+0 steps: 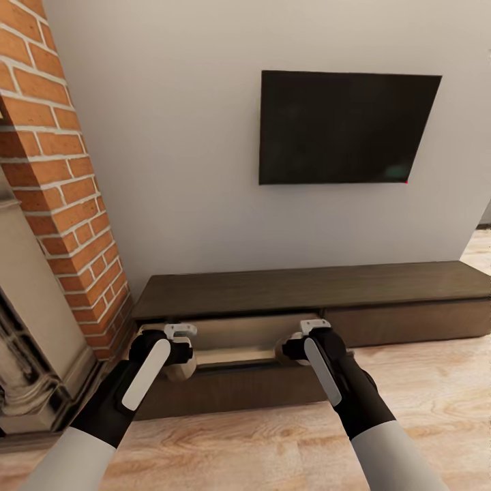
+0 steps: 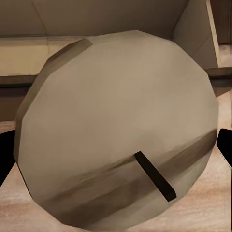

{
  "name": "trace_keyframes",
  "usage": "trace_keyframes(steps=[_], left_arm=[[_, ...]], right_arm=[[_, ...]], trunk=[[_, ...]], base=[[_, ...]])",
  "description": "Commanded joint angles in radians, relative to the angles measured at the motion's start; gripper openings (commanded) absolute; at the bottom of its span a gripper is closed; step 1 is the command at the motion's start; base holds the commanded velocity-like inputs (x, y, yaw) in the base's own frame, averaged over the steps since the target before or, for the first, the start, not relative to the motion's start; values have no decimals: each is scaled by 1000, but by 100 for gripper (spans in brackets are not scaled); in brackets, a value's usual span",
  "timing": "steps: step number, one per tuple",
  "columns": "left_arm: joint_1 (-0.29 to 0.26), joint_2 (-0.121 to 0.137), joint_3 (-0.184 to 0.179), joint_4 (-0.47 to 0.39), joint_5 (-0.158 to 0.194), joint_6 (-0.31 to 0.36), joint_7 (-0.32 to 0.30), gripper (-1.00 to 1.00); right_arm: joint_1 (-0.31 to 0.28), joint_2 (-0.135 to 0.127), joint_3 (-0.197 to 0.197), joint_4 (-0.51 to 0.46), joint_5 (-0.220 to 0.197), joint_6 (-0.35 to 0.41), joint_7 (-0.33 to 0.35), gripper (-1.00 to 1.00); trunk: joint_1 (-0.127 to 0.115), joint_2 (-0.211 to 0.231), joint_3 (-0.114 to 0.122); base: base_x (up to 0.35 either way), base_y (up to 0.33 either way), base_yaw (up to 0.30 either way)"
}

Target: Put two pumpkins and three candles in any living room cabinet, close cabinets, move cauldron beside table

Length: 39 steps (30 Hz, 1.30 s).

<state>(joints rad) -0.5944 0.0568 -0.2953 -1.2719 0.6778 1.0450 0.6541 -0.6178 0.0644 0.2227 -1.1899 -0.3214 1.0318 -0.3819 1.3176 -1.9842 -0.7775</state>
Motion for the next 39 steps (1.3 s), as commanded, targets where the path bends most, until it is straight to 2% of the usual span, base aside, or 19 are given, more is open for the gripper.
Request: trace_keyframes(steps=[1, 19, 39], left_arm=[[-1, 1, -2, -1, 6, 2, 10, -100], [-1, 1, -2, 2, 7, 2, 10, -100], [-1, 1, -1, 6, 6, 2, 11, -100]], right_arm=[[-1, 0, 1, -1, -10, 2, -10, -100], [-1, 0, 1, -1, -10, 2, -12, -100], [0, 0, 1, -1, -10, 2, -12, -100]], trunk=[[0, 0, 0], [0, 0, 3], [0, 0, 3]], base=[[196, 96, -176], [176, 133, -33], [101, -46, 0]])
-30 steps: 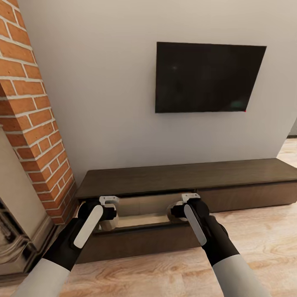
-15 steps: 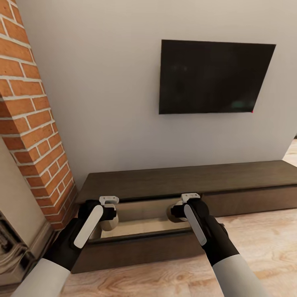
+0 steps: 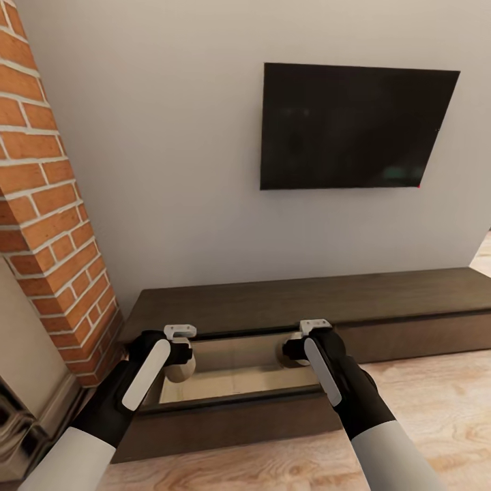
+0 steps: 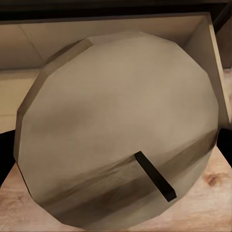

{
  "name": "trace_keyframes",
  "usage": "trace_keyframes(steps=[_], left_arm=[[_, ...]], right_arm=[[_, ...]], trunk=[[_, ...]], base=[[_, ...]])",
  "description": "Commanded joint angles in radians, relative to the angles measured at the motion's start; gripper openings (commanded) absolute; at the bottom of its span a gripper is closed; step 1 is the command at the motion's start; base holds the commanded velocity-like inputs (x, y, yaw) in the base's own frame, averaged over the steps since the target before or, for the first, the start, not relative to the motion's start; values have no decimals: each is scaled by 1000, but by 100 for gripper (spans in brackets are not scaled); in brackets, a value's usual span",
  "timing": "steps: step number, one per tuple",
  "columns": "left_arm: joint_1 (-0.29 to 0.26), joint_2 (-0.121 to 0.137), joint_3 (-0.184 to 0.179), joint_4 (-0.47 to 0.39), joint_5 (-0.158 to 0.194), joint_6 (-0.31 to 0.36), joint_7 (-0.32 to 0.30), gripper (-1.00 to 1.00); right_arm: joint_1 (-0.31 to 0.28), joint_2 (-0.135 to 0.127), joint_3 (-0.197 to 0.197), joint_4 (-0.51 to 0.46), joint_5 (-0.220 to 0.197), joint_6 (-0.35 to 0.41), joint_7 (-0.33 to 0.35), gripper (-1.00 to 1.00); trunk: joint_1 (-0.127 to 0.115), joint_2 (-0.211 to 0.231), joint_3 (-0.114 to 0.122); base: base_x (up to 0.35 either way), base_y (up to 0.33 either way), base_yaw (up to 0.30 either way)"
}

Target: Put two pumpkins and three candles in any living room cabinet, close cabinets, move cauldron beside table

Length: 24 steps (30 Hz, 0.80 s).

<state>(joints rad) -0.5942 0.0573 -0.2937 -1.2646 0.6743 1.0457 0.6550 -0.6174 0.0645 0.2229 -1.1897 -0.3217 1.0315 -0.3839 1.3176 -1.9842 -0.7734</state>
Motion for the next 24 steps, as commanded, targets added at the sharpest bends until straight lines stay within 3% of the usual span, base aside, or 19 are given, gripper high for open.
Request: trace_keyframes(steps=[1, 9, 17, 24], left_arm=[[-1, 1, -2, 0, 9, 2, 10, -100], [-2, 0, -6, 2, 9, 2, 11, -100], [-2, -1, -7, 2, 11, 2, 10, -100], [-2, -2, -7, -4, 14, 2, 9, -100]], right_arm=[[-1, 0, 1, -1, -10, 2, -10, -100], [-1, 0, 0, -1, -10, 2, -9, -100], [-1, 0, 0, -1, -10, 2, -10, -100], [-1, 0, 1, -1, -10, 2, -8, -100]], trunk=[[0, 0, -1], [0, 0, -1], [0, 0, -1], [0, 0, -1]], base=[[178, -44, 0], [87, -21, 0], [249, -1, 0], [51, 0, 0]])
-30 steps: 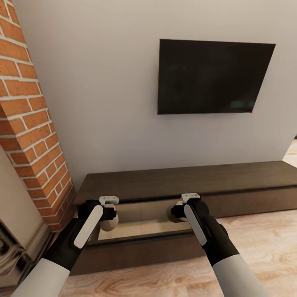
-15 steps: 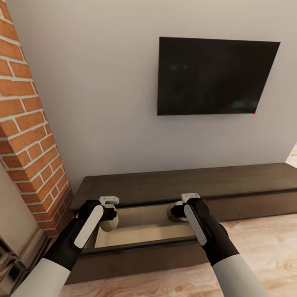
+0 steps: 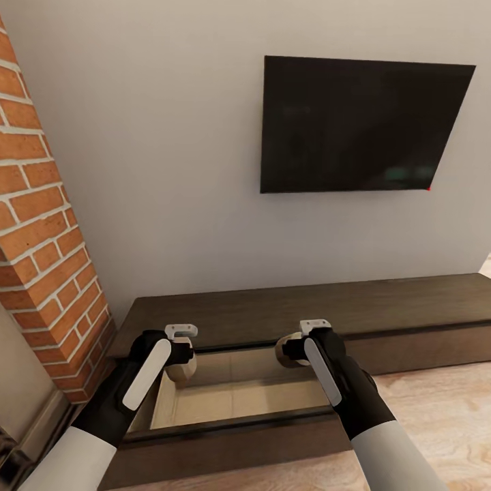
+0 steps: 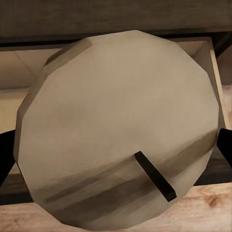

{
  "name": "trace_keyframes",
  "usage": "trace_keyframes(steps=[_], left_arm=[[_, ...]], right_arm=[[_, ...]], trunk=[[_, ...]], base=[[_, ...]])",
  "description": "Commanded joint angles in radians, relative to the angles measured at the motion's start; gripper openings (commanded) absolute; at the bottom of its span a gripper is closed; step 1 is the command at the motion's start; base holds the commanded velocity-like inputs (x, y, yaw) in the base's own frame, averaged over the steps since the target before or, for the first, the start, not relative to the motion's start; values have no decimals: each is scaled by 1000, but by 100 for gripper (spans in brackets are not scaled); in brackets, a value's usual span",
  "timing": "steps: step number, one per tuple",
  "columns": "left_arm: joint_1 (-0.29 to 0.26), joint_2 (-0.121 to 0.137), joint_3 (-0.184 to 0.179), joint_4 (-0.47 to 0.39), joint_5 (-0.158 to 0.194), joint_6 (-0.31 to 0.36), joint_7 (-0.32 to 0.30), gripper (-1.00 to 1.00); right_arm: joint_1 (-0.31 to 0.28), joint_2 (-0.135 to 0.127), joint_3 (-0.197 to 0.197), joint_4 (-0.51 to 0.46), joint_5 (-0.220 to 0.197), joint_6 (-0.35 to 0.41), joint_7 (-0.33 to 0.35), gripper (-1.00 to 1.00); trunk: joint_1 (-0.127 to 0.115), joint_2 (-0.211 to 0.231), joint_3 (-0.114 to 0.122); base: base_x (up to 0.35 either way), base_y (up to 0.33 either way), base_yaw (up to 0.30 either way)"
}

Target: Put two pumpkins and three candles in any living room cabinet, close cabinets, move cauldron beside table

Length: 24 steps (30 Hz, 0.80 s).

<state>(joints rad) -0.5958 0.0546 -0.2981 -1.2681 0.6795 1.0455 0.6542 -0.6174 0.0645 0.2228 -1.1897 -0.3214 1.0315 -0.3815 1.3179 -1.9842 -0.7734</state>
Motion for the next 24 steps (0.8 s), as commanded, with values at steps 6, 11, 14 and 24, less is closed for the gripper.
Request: trace_keyframes(steps=[6, 11, 14, 24], left_arm=[[-2, -3, -3, 2, 9, 2, 10, -100], [-2, -7, -3, 6, 9, 2, 11, -100], [-2, -10, -3, 8, 9, 2, 11, -100], [-2, -15, -3, 10, 8, 2, 11, -100]], right_arm=[[-1, 0, 1, 0, -10, 2, -10, -100], [-1, 0, 1, 0, -10, 2, -10, -100], [-1, 0, 1, 0, -10, 2, -10, -100], [-1, 0, 0, 1, -10, 2, -8, -100]], trunk=[[15, -28, -14], [34, -63, -29], [46, -84, -39], [84, -154, -70]], base=[[5, 0, 0], [0, 0, 0], [0, 0, 0], [0, 0, 0]])
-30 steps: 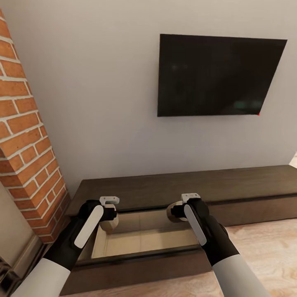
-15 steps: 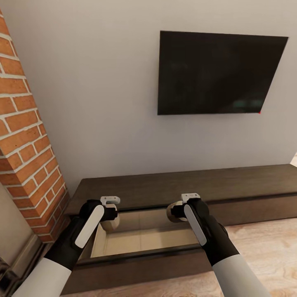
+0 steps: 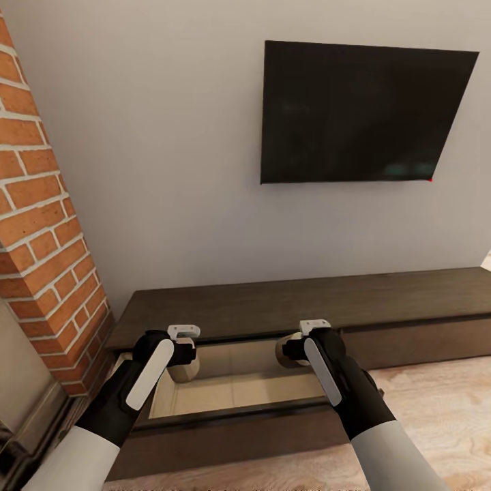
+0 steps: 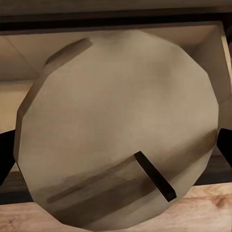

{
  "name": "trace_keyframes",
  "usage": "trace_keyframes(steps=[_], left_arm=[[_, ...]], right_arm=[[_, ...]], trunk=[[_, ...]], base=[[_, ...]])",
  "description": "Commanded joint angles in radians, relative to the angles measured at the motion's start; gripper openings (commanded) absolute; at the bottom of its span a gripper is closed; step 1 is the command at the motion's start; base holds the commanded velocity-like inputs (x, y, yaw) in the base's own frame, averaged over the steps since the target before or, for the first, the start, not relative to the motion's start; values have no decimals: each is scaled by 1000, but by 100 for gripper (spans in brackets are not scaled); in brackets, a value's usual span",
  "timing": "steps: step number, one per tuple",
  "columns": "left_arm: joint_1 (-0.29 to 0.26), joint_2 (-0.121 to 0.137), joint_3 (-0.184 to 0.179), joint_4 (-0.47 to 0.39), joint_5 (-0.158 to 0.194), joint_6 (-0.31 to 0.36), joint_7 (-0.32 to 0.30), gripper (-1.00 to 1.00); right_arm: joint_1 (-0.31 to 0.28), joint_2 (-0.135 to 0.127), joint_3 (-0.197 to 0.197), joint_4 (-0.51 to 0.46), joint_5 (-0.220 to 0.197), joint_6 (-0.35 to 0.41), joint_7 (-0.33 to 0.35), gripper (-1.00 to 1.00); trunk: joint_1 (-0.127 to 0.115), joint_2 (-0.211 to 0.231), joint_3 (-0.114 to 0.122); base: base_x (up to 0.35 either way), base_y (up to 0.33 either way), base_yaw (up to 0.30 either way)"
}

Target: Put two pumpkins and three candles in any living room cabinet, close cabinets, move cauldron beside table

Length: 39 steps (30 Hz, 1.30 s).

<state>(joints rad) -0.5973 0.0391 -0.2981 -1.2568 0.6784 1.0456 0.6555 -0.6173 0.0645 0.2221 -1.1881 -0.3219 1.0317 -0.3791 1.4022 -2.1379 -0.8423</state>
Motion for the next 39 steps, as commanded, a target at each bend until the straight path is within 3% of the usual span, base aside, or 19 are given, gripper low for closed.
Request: trace_keyframes(steps=[1, 6, 9, 14, 18, 24, 34, 39], left_arm=[[-1, 1, -3, 0, 9, 2, 10, -100], [-2, -4, -3, 20, 9, 2, 10, -100], [-2, -9, -2, 27, 9, 2, 10, -100], [-2, -14, -2, 30, 9, 2, 10, -100], [-3, -14, -2, 31, 9, 2, 10, -100], [-3, -15, -3, 30, 9, 2, 10, -100], [-2, -16, -3, 30, 9, 2, 12, -100], [-1, -16, -3, 28, 10, 2, 11, -100]], right_arm=[[-1, 0, 1, -1, -10, 2, -10, -100], [-1, 3, 12, -2, -12, 2, -5, -100], [-1, 39, 36, 21, -11, 2, -7, -100], [-29, 81, 45, 187, -12, -11, -10, -100], [-64, 89, 40, 254, -16, -28, -10, -100], [-85, 92, 39, 294, -77, -103, -16, -100], [-116, 107, 39, 354, -91, -127, -16, -100], [-117, 109, 40, 350, -92, -140, -11, -100]], trunk=[[4, -8, -4], [23, -43, -20], [34, -64, -29], [54, -99, -45], [69, -127, -57], [92, -169, -76], [130, -239, -108], [130, -239, -108]], base=[[0, 0, 0], [0, 0, 0], [0, 0, 0], [0, 0, 0], [0, 0, 0], [0, 0, 0], [0, 0, 0], [0, 0, 0]])
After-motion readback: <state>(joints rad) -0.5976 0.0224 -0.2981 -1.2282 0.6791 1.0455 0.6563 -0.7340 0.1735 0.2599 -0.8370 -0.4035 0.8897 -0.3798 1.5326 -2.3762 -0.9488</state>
